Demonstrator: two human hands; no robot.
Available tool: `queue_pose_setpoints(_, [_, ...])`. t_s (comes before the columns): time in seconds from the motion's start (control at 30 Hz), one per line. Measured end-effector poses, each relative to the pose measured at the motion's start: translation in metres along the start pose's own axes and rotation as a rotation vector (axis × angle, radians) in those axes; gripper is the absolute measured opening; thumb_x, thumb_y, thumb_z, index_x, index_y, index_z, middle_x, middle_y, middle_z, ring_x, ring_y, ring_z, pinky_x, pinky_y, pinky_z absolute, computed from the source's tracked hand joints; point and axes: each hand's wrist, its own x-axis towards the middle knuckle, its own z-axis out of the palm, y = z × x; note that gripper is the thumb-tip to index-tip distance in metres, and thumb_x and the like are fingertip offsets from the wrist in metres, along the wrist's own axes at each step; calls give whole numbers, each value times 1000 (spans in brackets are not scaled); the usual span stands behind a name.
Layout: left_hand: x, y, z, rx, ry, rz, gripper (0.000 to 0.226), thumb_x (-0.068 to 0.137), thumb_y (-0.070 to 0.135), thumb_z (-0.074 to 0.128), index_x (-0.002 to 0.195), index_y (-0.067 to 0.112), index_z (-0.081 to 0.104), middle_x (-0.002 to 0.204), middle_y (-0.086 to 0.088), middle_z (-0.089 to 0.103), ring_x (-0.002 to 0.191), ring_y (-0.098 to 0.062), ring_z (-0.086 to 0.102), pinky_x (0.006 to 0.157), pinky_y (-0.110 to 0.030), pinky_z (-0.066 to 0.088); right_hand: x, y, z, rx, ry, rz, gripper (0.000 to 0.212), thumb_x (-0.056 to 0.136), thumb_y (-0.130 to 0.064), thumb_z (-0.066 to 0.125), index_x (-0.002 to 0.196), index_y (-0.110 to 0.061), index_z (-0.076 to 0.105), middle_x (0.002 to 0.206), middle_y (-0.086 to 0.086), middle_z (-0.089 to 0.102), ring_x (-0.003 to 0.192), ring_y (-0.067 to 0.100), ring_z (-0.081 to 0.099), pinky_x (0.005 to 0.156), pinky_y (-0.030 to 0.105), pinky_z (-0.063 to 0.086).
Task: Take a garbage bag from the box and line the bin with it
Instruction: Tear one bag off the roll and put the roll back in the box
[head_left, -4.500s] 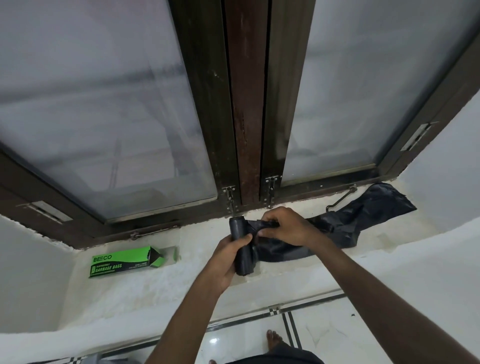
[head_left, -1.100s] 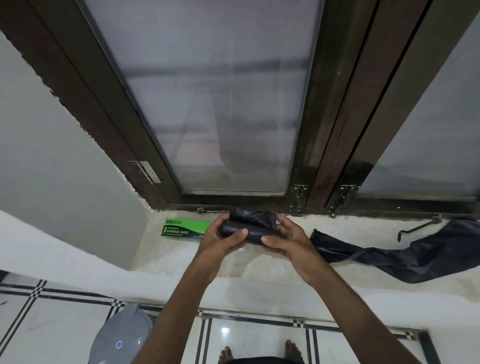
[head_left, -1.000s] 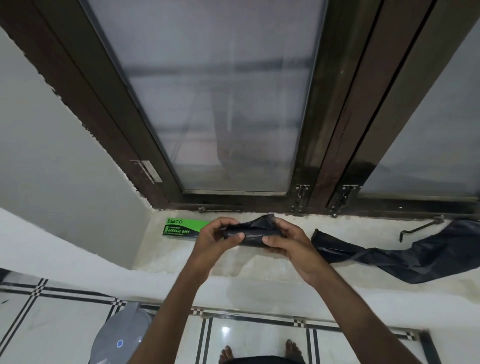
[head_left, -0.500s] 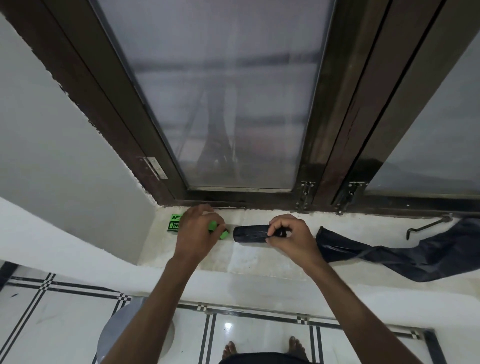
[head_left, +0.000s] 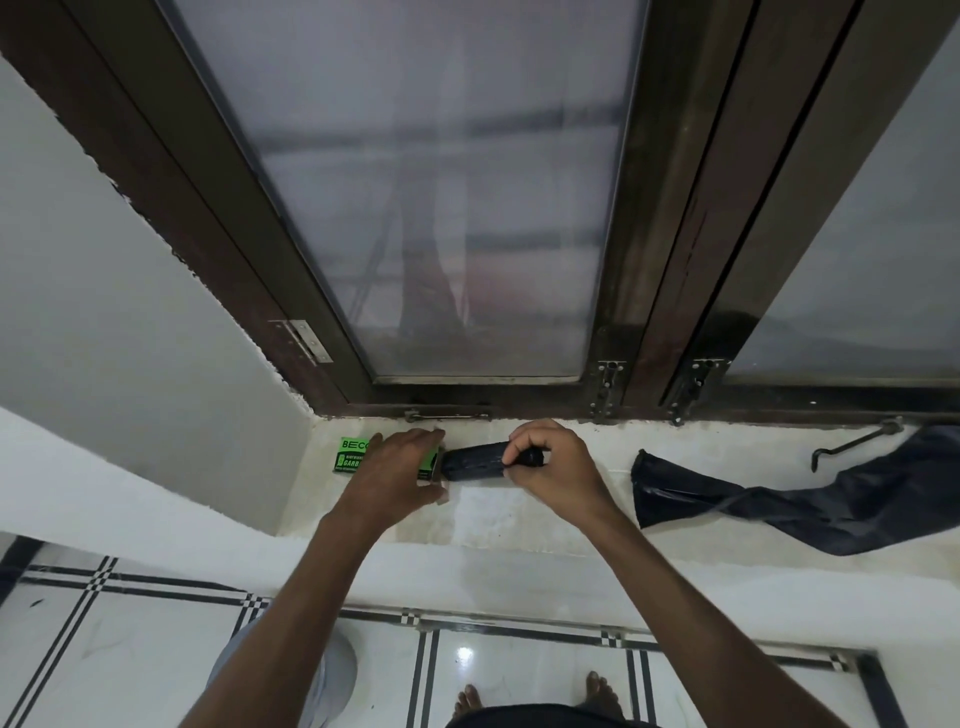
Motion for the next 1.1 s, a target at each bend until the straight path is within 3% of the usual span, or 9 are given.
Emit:
queue_pose_setpoints(0.27, [-2,-4,-12,42,1,46,87,74,49,80,149,27,42,152,5,48,133,-23,51,104,-36,43,5,0,27,76,46,79,26,70,0,80,75,-24,73,102,-1,58,96,5,58,81,2,42])
queue_pose_setpoints(0.37, [-5,-9,-12,17,-21,50,90,73,48,81,150,28,40,155,5,45,136,-23,47,106,-36,41,7,3,36,151,50,139,28,70,-2,82,75,-27,72,105,0,60,99,15,62,90,25,54])
queue_pose_setpoints(0.47, [-7,-14,-14,22,-63,62,93,74,43,82,154,29,35,159,5,39,142,-23,40,110,-34,37,6,5,53,176,56,175,25,71,-9,81,82,-26,67,102,1,64,95,16,64,85,39,58])
queue_pose_setpoints(0.63, [-4,-19,-13,65,-9,83,76,85,24,76,151,30,39,156,5,44,139,-22,45,107,-34,42,2,2,74,93,156,177,27,74,-19,82,89,-17,59,88,-7,65,79,5,60,65,20,50])
queue_pose_setpoints(0.77, [-3,-13,-9,-17,83,99,68,82,28,78,144,26,51,146,5,56,132,-20,54,102,-31,45,6,4,86,139,140,125,13,78,-13,77,75,-23,69,89,1,68,81,7,66,70,19,54])
queue_pose_setpoints(0.87, [-1,-7,-3,-70,76,133,67,78,33,80,140,28,55,138,6,62,123,-20,59,96,-31,49,8,4,87,251,29,213,24,84,0,62,94,-22,62,95,2,68,89,12,68,75,23,58])
queue_pose_setpoints(0.97, [0,-7,0,-124,78,124,70,78,32,82,141,28,52,139,6,61,123,-19,59,98,-29,48,8,8,84,346,5,212,41,79,12,59,97,-24,53,98,6,68,95,20,67,81,34,60])
queue_pose_setpoints(1.03, [-2,-7,1,-208,67,79,76,78,26,82,145,29,45,141,7,58,125,-17,56,100,-30,46,4,9,76,268,-25,163,52,74,14,60,103,-28,52,108,0,64,101,19,62,79,28,56])
queue_pose_setpoints(1.1, [-3,-8,2,-275,57,44,79,79,23,81,147,28,41,142,6,55,127,-17,53,102,-31,46,-3,13,65,68,-120,72,67,71,7,66,123,-32,47,125,-8,53,111,14,53,84,23,50])
